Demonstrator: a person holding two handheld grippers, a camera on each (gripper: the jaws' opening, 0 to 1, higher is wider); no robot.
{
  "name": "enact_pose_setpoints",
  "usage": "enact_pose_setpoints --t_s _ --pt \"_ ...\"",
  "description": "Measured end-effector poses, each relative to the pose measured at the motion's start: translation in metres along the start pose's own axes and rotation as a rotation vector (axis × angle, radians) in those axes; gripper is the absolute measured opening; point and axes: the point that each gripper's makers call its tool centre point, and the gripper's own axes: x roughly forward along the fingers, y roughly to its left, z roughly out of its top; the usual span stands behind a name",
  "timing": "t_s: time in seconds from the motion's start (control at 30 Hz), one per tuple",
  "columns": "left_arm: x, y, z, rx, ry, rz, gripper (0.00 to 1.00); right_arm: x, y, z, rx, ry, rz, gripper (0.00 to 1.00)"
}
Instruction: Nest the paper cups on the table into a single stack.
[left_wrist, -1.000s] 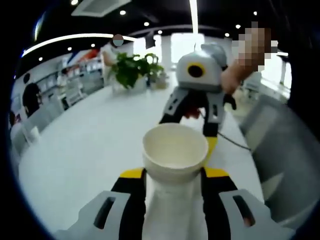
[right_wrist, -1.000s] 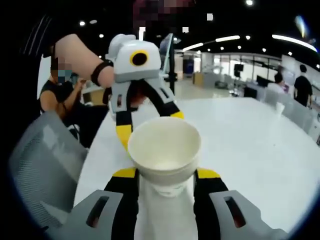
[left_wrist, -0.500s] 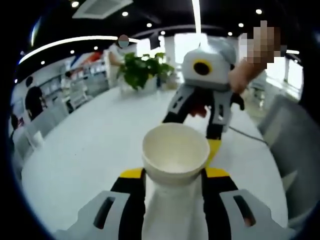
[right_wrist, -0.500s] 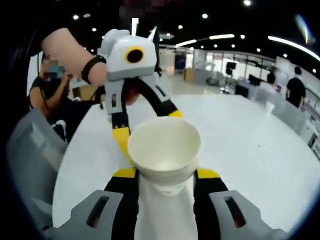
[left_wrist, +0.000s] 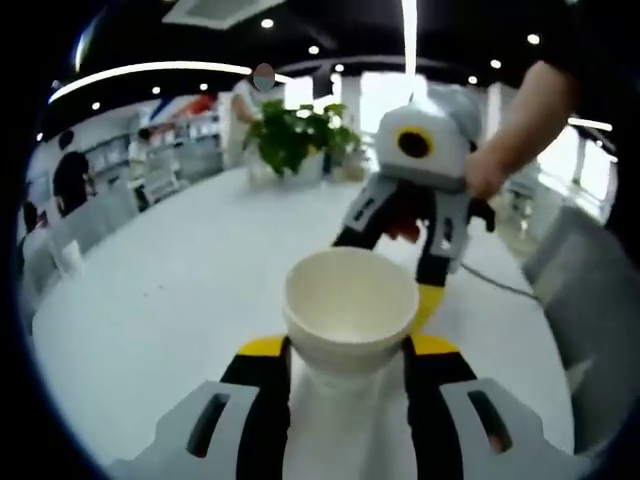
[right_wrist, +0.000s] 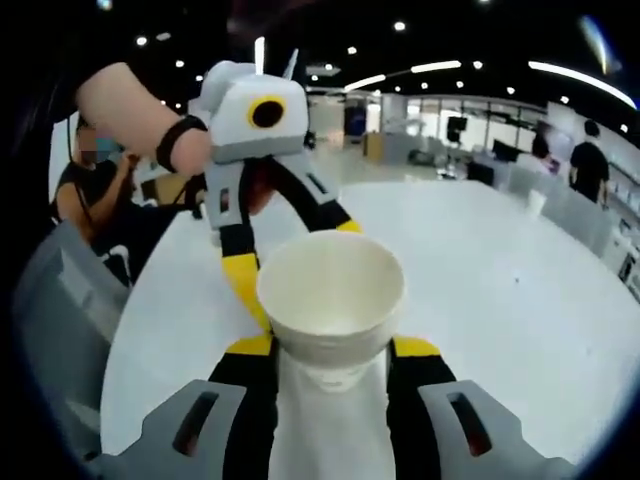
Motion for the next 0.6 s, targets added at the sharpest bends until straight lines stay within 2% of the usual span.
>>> enact_pose_setpoints --t_s 0.2,0.33,0.4,0.6 --pt "0.002 0.0 -0.002 -0.01 0.005 0.01 0.43 0.001 -0.001 -0.003 0.002 0.001 -0.006 0.39" --pt "0.002 0.001 -0.005 -0.004 0.024 0.02 0.42 -0.001 -0.003 -0.003 -0.002 -0.006 -0.021 0.44" --pt "-0.001 0.004 -0.005 0.04 0.021 0.046 0.44 -0.004 -0.002 -0.003 0.008 -0.023 -0.022 0.46" --pt "-0.016 -0.002 -0.006 0.024 0.029 0.05 0.45 -0.02 0.004 -0.012 0.003 0.003 -0.036 0.48"
